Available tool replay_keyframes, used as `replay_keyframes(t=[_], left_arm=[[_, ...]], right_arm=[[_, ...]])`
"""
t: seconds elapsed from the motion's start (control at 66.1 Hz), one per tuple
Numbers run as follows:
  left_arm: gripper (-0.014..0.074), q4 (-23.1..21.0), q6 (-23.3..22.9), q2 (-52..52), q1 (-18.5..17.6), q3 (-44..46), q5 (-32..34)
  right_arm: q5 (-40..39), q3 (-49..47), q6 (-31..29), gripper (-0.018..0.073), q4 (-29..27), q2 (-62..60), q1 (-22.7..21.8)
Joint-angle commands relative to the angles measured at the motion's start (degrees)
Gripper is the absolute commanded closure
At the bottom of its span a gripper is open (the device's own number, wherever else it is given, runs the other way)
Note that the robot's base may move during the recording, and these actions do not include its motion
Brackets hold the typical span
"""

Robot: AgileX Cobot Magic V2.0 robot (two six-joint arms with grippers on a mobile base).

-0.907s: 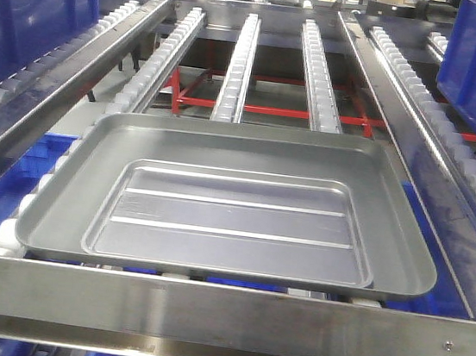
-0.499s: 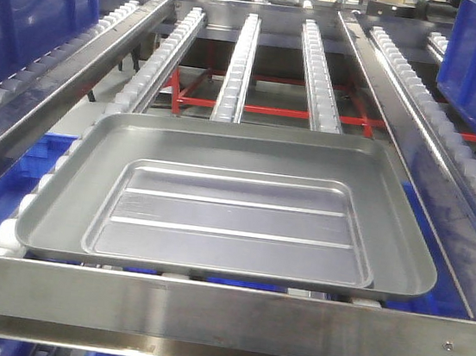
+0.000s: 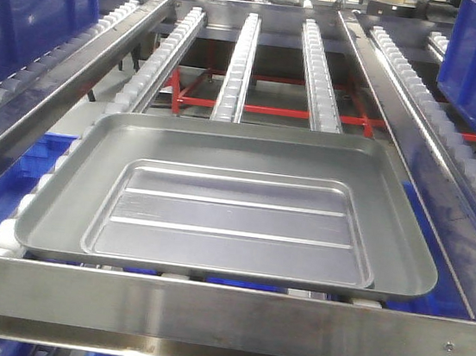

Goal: Grab silver tray and place in blue box
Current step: 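Lower both grippers toward the two short edges of the silver tray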

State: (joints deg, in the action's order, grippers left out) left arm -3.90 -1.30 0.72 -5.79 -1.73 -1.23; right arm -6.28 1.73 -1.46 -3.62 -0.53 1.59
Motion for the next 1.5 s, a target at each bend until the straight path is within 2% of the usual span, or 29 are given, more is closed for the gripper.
replay_keyframes(t=[0.0, 0.091, 0.257, 0.363, 0.439, 0.59, 0.786, 0.847, 0.877, 0.922, 0.938, 0.998, 1.074, 1.301, 1.376, 1.422, 1.482], left_arm=[[0.0692, 0.1, 0.0, 0.2, -0.5, 4.1, 3.3], [0.0692, 0.1, 0.0, -2.7, -0.6, 9.5, -2.8], [0.0691, -0.1, 0.2, -16.2, -0.6, 22.1, -20.6], [0.0692, -0.1, 6.5, -28.2, -0.6, 29.7, -30.5], [0.0691, -0.9, 6.9, -35.5, -0.6, 32.6, -31.3], [0.0692, -8.2, 6.9, -45.5, -0.6, 34.1, -31.3], [0.0692, -19.7, 6.9, -54.3, -0.6, 34.1, -27.8], [0.0692, -25.5, 7.1, -56.7, -0.6, 34.1, -25.5], [0.0691, -28.1, 8.3, -57.6, -0.7, 34.4, -25.1], [0.0691, -32.9, 15.0, -59.1, -1.5, 35.5, -26.4], [0.0691, -34.2, 17.5, -59.6, -2.1, 36.0, -27.1], [0.0691, -40.3, 22.0, -60.9, -4.4, 37.6, -28.5], [0.0691, -43.1, 23.2, -62.5, -9.1, 39.7, -27.7], [0.0691, -43.0, 22.9, -69.3, -24.5, 46.8, -21.2], [0.0691, -42.3, 22.6, -72.0, -29.4, 48.6, -16.6], [0.0691, -41.1, 20.4, -73.7, -31.6, 49.5, -12.9], [0.0691, -38.6, 14.2, -76.1, -33.5, 50.7, -9.5]], right_arm=[[-4.6, -3.3, -0.6, 0.0511, 0.1, -0.7, -0.2], [2.5, -8.5, -0.6, 0.0511, 0.1, 2.8, -0.2], [15.1, -18.6, -0.6, 0.0511, 0.1, 16.1, -0.2], [23.4, -24.4, -0.6, 0.0511, 0.1, 27.7, -0.2], [26.7, -26.6, -0.6, 0.0511, 0.0, 34.6, -0.2], [27.8, -27.2, -0.6, 0.0511, 0.0, 43.7, -0.2], [27.7, -27.2, -0.5, 0.0511, -0.3, 47.8, -0.2], [27.0, -27.2, 0.0, 0.0511, -3.0, 48.1, -0.2], [27.0, -27.5, 0.0, 0.0511, -4.8, 48.1, 0.0], [28.3, -28.5, 0.0, 0.0511, -9.4, 48.1, 0.8], [28.9, -29.0, -0.1, 0.0511, -10.8, 48.1, 1.4], [30.1, -30.5, -0.1, 0.0510, -13.0, 48.5, 3.9], [30.0, -32.7, -0.1, 0.0502, -13.0, 49.9, 7.3], [26.1, -39.0, 0.0, 0.0502, -13.0, 60.3, 16.1], [25.9, -41.8, 0.0, 0.0502, -13.0, 64.6, 18.7], [26.0, -43.5, 0.8, 0.0502, -13.0, 67.6, 19.8], [26.0, -45.7, 3.3, 0.0501, -13.0, 70.7, 21.3]])
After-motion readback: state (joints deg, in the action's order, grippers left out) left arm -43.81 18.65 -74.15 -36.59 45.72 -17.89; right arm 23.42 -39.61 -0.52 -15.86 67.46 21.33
